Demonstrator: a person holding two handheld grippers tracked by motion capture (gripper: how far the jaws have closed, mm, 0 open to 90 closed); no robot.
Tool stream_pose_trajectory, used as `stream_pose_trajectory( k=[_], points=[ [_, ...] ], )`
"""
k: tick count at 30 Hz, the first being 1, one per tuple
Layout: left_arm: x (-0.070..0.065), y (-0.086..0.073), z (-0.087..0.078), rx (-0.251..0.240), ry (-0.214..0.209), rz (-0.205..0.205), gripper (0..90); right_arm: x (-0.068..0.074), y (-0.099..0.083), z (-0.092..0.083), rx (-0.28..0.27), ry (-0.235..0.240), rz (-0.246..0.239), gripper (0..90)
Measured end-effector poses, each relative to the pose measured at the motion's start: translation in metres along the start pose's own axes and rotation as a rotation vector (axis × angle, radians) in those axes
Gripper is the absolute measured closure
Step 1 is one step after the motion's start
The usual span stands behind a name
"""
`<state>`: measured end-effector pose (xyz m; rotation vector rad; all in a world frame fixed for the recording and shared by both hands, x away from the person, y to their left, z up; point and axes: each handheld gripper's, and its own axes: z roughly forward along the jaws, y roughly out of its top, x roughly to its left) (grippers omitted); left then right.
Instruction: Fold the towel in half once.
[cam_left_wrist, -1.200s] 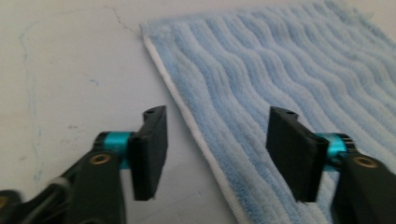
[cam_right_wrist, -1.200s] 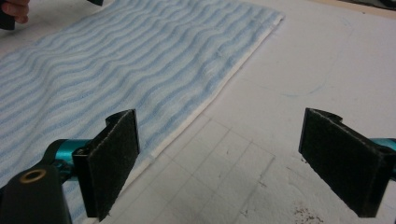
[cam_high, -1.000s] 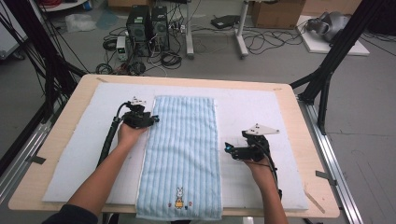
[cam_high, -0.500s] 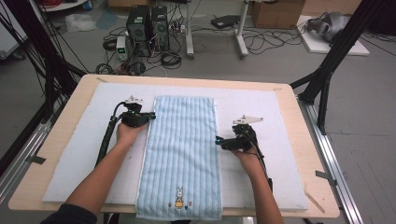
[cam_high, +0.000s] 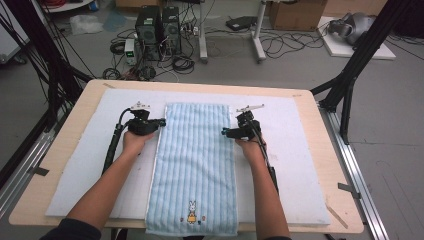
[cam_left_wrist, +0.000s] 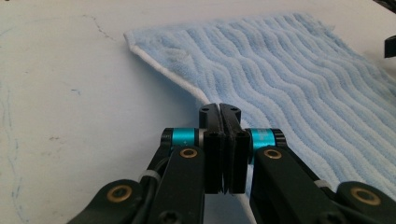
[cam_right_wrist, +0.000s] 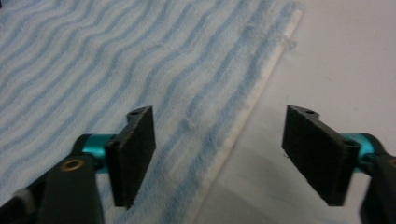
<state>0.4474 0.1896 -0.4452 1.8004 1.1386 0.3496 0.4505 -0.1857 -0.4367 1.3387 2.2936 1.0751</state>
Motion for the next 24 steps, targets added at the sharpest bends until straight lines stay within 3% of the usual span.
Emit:
stream_pose_trajectory(
  k=[4,6,8,10,12,15,18,21,24],
  points=[
    [0.001,-0.001,0.001,-0.001,-0.016,-0.002,87.7,0.003,0.003,0.008,0.026,0.004,-0.007,45.6],
    [0.002,-0.002,0.001,-0.001,-0.025,-0.010,87.8,0.006,0.004,0.011,0.042,-0.022,-0.026,53.0],
    [0.002,-0.002,0.002,-0.002,-0.032,-0.018,88.0,0.007,0.005,0.011,0.042,-0.049,-0.039,68.0],
    [0.003,-0.002,0.002,-0.011,-0.034,-0.026,88.1,0.006,0.005,0.012,0.036,-0.022,-0.042,82.1],
    [0.005,0.000,0.001,-0.043,-0.039,-0.063,88.1,0.008,0.007,0.013,0.044,-0.027,-0.041,84.3],
    [0.008,0.003,0.001,-0.072,-0.036,-0.101,88.3,0.010,0.011,0.012,0.045,-0.098,-0.074,85.2],
    [0.009,0.007,0.001,-0.097,-0.028,-0.113,88.3,0.008,0.016,0.007,-0.025,-0.115,-0.058,85.2],
    [0.010,0.008,-0.001,-0.116,-0.042,-0.116,88.2,0.010,0.019,0.004,-0.042,-0.120,-0.078,85.2],
    [0.010,0.008,-0.004,-0.103,-0.061,-0.101,88.2,0.009,0.018,0.001,-0.046,-0.100,-0.061,85.2]
  ],
)
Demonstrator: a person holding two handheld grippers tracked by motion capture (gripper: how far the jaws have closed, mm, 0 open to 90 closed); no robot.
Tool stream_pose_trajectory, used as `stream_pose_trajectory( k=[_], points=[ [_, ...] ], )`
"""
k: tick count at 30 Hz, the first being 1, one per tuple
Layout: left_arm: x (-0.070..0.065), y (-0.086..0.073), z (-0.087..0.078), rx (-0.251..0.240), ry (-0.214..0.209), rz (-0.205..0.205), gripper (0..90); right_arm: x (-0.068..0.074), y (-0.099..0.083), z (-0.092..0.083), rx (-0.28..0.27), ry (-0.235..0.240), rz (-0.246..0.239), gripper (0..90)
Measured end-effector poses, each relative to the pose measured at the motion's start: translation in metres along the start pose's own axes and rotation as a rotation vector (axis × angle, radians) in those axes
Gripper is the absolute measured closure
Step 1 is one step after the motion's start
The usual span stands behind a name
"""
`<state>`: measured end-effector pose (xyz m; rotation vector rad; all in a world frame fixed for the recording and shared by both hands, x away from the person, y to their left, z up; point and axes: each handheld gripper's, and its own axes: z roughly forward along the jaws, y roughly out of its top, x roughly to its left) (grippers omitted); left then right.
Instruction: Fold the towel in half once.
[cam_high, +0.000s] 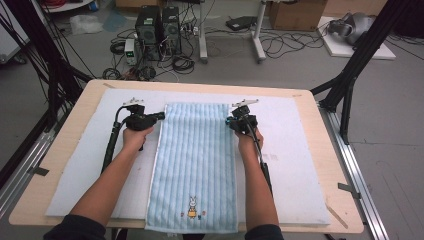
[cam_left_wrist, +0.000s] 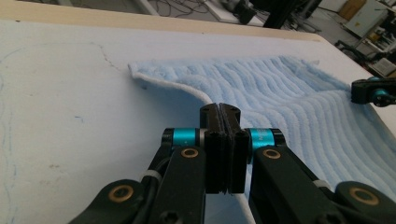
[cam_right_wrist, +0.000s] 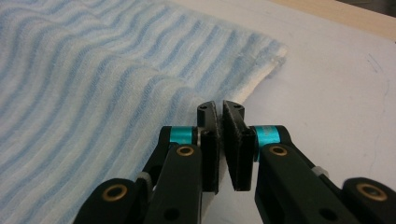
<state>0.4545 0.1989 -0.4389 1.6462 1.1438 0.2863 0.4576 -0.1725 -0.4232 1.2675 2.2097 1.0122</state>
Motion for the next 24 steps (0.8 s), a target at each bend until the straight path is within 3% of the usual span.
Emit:
stream_pose_trajectory(
  k=[8,11,15,19,24],
  points=[
    [-0.008,-0.002,-0.017,-0.011,-0.045,0.033,88.1,0.006,-0.008,-0.018,-0.037,0.052,-0.011,85.3],
    [-0.015,-0.001,-0.025,-0.006,-0.059,0.076,88.2,0.009,-0.012,-0.028,-0.051,0.070,-0.017,85.3],
    [-0.026,-0.001,-0.037,-0.046,-0.076,0.103,88.1,0.013,-0.019,-0.041,-0.055,0.090,-0.036,85.2],
    [-0.033,-0.013,-0.046,-0.034,-0.078,0.133,88.0,0.018,-0.027,-0.052,-0.081,0.115,-0.041,85.2],
    [-0.037,-0.029,-0.058,-0.021,-0.094,0.127,88.0,0.028,-0.041,-0.063,-0.071,0.134,-0.070,85.1]
  ],
)
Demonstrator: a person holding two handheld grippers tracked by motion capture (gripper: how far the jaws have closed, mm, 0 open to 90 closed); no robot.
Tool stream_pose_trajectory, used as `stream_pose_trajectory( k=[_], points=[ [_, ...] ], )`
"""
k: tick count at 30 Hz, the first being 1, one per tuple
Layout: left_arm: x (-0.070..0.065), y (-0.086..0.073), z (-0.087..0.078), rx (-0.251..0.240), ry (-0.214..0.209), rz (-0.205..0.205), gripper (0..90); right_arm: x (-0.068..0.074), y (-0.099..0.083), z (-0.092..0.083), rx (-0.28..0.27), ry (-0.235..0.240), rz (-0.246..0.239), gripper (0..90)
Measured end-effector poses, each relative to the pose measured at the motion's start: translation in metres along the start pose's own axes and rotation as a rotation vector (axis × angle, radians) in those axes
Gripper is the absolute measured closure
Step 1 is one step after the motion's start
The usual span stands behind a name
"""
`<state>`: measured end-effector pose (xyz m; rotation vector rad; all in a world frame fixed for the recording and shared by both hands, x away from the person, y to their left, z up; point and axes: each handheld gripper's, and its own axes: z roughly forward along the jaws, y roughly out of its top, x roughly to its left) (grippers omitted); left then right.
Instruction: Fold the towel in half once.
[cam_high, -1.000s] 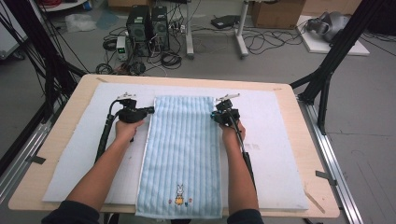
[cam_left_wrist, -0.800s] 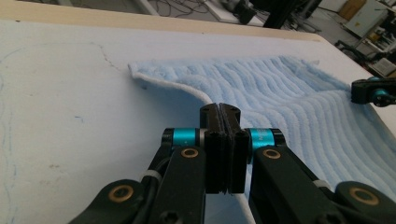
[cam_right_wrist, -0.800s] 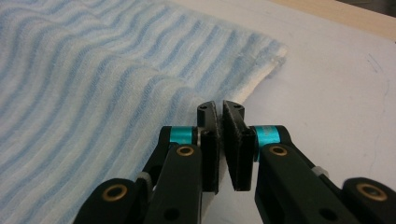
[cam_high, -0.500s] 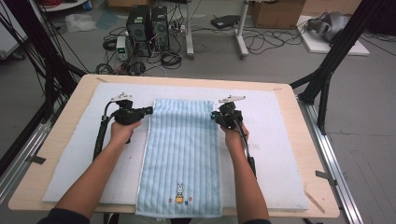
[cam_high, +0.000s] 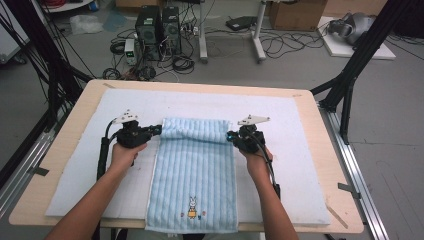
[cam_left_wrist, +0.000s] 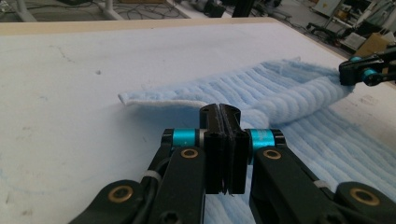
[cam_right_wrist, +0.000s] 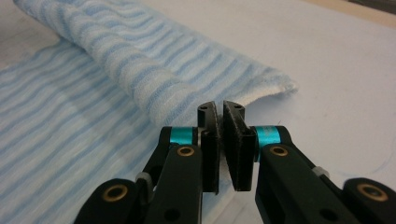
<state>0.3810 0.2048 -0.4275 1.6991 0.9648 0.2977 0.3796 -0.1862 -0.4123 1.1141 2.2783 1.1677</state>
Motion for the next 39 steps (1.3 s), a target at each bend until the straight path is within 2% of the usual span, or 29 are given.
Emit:
stream_pose_trajectory(
  k=[1,4,10,13,14,16,17,18,19,21,26,29,31,33,39],
  points=[
    [-0.001,-0.003,-0.002,0.007,-0.004,-0.002,88.0,0.001,-0.002,-0.001,0.026,0.007,0.007,85.1],
    [-0.005,-0.010,-0.009,0.010,-0.018,-0.004,88.0,0.008,-0.008,-0.008,0.018,0.015,0.003,85.2],
    [-0.016,-0.020,-0.021,0.048,-0.054,0.009,88.0,0.015,-0.021,-0.019,0.034,0.034,0.005,85.1],
    [-0.018,-0.028,-0.024,0.057,-0.043,0.011,87.0,0.017,-0.029,-0.019,0.055,0.043,0.009,82.9],
    [-0.018,-0.029,-0.024,0.050,-0.021,0.001,80.9,0.018,-0.032,-0.018,0.057,0.035,0.003,78.0],
    [-0.015,-0.029,-0.023,0.037,0.013,-0.026,60.9,0.017,-0.036,-0.018,0.038,0.031,0.030,65.8],
    [-0.013,-0.029,-0.023,0.021,0.044,-0.024,55.8,0.015,-0.037,-0.019,0.028,0.030,0.042,62.5],
    [-0.013,-0.029,-0.023,0.014,0.052,-0.024,48.5,0.014,-0.036,-0.023,0.003,0.015,0.053,56.8],
    [-0.012,-0.029,-0.022,0.010,0.062,-0.026,45.5,0.013,-0.036,-0.025,-0.007,0.011,0.058,54.0],
    [-0.011,-0.029,-0.020,0.017,0.076,-0.019,41.9,0.011,-0.035,-0.030,-0.037,-0.013,0.067,47.8],
    [-0.007,-0.025,-0.015,0.029,0.081,-0.048,35.0,0.005,-0.037,-0.032,-0.036,-0.050,0.081,37.3],
    [-0.003,-0.016,-0.011,0.019,0.082,-0.106,27.3,0.003,-0.038,-0.032,-0.040,-0.056,0.092,32.0],
    [0.000,-0.010,-0.005,0.014,0.100,-0.121,23.6,0.002,-0.038,-0.032,-0.043,-0.055,0.089,30.8],
    [0.003,-0.004,0.003,0.037,0.105,-0.118,19.7,0.001,-0.039,-0.033,-0.042,-0.057,0.090,28.7],
    [0.009,0.009,0.028,0.109,0.142,-0.099,20.8,-0.003,-0.041,-0.033,-0.041,-0.042,0.095,25.9]
  ],
)
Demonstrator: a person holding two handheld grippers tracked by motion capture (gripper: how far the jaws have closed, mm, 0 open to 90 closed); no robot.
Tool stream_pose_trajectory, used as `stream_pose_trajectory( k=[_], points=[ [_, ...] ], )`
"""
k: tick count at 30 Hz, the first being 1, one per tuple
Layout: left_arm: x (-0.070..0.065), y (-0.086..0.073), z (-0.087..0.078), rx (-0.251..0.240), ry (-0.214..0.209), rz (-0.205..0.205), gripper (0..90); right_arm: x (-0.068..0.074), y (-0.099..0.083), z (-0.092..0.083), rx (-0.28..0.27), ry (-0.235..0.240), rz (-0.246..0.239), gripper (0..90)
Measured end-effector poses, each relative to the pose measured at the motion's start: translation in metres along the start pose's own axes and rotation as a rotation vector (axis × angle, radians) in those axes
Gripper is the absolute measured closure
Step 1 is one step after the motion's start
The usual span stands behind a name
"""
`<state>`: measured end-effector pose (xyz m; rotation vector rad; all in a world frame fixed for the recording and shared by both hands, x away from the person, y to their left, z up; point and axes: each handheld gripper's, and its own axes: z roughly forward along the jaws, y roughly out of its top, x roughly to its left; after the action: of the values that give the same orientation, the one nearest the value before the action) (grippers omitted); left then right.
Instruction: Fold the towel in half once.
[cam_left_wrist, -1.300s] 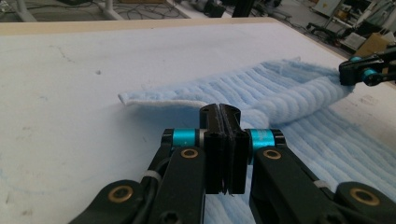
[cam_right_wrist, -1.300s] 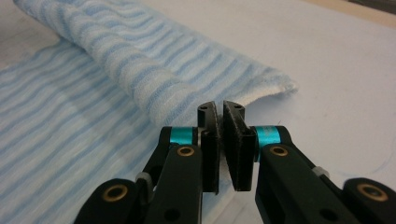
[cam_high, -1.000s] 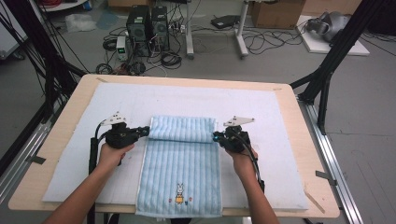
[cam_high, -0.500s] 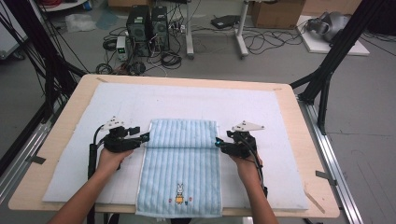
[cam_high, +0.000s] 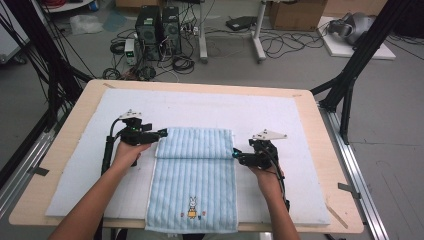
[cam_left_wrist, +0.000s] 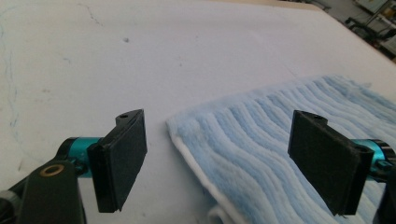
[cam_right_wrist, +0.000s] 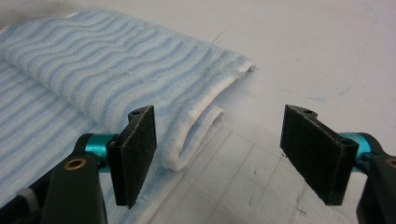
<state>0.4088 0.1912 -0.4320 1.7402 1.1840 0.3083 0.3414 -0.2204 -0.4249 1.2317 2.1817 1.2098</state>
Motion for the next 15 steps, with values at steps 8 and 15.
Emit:
stream_pose_trajectory(
  k=[8,15],
  points=[
    [-0.002,-0.003,0.024,0.078,0.044,0.025,27.8,0.000,0.000,0.000,-0.006,0.000,0.005,21.9],
    [-0.010,-0.008,0.030,0.113,0.090,0.178,56.2,0.000,0.000,0.002,-0.002,-0.001,0.007,19.8]
  ],
)
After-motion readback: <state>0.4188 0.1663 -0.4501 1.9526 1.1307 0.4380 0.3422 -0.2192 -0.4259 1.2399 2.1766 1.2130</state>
